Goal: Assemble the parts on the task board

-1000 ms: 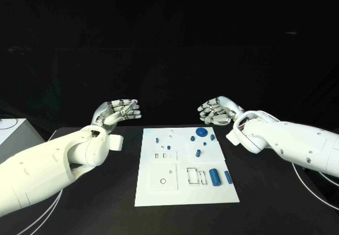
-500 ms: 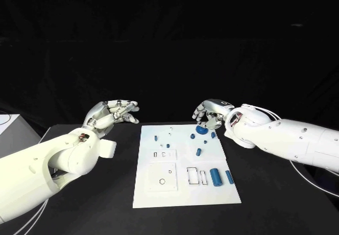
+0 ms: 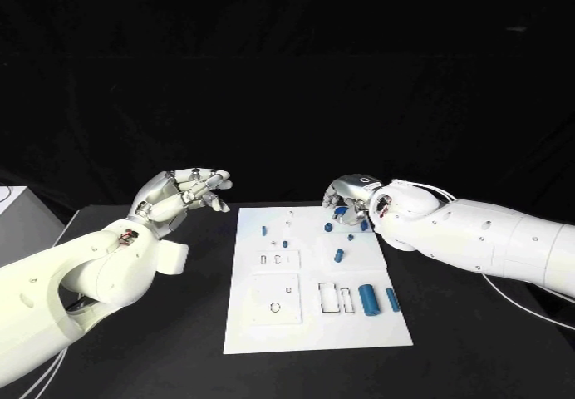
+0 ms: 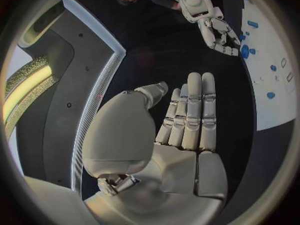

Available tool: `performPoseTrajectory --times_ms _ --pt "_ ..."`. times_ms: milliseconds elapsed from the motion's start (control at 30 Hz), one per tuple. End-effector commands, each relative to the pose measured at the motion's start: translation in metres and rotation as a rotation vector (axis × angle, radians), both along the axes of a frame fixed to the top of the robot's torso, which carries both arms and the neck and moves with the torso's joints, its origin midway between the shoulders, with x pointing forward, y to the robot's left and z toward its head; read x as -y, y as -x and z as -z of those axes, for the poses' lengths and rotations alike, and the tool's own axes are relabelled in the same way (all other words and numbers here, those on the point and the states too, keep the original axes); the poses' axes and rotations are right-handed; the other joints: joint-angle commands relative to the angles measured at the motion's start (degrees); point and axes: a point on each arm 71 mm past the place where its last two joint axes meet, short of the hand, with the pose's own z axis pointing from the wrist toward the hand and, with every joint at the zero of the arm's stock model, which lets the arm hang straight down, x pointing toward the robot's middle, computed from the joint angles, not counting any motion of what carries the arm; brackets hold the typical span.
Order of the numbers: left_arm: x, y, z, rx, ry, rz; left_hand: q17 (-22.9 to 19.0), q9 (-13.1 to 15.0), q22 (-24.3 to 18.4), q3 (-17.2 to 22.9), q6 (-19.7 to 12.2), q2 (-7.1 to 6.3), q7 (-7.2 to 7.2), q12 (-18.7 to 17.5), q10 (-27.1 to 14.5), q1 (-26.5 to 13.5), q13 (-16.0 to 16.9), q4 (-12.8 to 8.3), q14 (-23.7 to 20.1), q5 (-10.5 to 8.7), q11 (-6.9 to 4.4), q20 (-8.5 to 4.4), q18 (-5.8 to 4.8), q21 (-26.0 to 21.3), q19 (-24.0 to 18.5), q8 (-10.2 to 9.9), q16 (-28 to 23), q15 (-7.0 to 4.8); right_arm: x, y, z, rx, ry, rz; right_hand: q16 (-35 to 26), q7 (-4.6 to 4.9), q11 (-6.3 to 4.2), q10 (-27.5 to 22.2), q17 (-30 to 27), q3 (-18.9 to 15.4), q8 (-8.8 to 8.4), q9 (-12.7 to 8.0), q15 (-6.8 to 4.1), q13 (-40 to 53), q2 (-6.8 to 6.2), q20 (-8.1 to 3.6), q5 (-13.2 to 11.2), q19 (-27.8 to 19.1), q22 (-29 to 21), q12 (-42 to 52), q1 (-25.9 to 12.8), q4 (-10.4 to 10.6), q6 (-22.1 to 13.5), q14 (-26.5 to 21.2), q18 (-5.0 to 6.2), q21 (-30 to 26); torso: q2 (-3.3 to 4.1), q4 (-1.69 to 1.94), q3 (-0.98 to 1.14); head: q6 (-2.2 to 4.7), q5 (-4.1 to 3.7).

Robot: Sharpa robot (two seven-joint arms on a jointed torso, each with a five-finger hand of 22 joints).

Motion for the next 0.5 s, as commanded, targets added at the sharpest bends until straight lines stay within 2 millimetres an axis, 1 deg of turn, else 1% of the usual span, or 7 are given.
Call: performPoseTrajectory --times_ms 33,167,267,400,500 --pt "0.003 0.002 -0.002 0.006 0.006 0.032 0.1 0.1 0.1 0.5 0.2 0.14 -0.12 -0.2 0.0 -0.5 0.0 0.0 -0.4 -0.05 0.03 0.08 0.56 0.3 -0.5 -0.2 0.4 -0.05 0.000 -0.001 0.005 -0.019 0.067 0.012 0.4 0.05 0.07 -0.9 0.1 -0.7 -0.29 0.2 0.14 0.1 -0.42 0.24 -0.3 0.2 -0.3 -0.2 0.1 0.1 -0.5 1.9 -0.33 -0.6 0.57 0.35 -0.01 0.11 -0.27" --pt "0.003 0.003 -0.004 0.008 0.007 0.034 0.3 0.1 0.3 0.5 0.1 0.11 -0.10 -0.2 -0.1 -0.6 0.0 0.0 -0.4 -0.06 0.05 0.08 0.56 0.6 -0.6 -0.2 0.7 -0.04 0.001 -0.001 0.009 -0.035 0.080 0.015 0.7 0.04 0.10 -1.4 0.2 -1.3 -0.21 0.3 0.19 0.1 -0.36 0.28 -0.3 0.1 -0.7 -0.1 0.1 0.2 -0.3 1.8 -0.26 -0.8 0.80 0.49 0.01 0.08 -0.46" --pt "0.003 0.003 -0.004 0.009 0.007 0.035 0.4 0.1 0.4 0.5 0.1 0.10 -0.09 -0.2 -0.1 -0.6 0.0 0.0 -0.4 -0.06 0.06 0.09 0.56 0.7 -0.6 -0.2 0.7 -0.04 0.001 -0.001 0.013 -0.046 0.088 0.020 0.9 0.02 0.12 -1.6 0.4 -1.6 -0.10 0.4 0.21 0.2 -0.25 0.30 -0.3 0.0 -1.0 -0.1 0.2 0.3 -0.1 1.8 -0.19 -1.1 0.97 0.50 -0.03 0.14 -0.55" --pt "0.002 0.004 -0.005 0.009 0.007 0.037 0.4 0.1 0.4 0.5 0.1 0.09 -0.09 -0.2 -0.1 -0.7 0.0 0.0 -0.4 -0.05 0.06 0.09 0.57 0.8 -0.6 -0.2 0.8 -0.04 0.003 -0.002 0.017 -0.055 0.094 0.026 1.0 0.05 0.12 -1.6 0.5 -1.7 -0.04 0.4 0.20 0.2 -0.14 0.31 -0.3 0.0 -1.2 0.0 0.2 0.4 0.0 1.8 -0.15 -1.2 1.29 0.53 0.04 0.23 -0.62" --pt "0.002 0.004 -0.006 0.010 0.007 0.037 0.5 0.2 0.5 0.5 0.0 0.07 -0.08 -0.2 -0.1 -0.7 0.0 0.0 -0.4 -0.05 0.07 0.09 0.57 0.9 -0.7 -0.3 1.0 -0.04 0.003 -0.002 0.020 -0.058 0.096 0.029 1.1 0.09 0.13 -1.5 0.5 -1.8 0.02 0.5 0.21 0.2 0.00 0.31 -0.2 0.0 -1.1 0.0 0.3 0.4 0.1 1.8 -0.15 -1.2 1.51 0.62 0.06 0.29 -0.69"
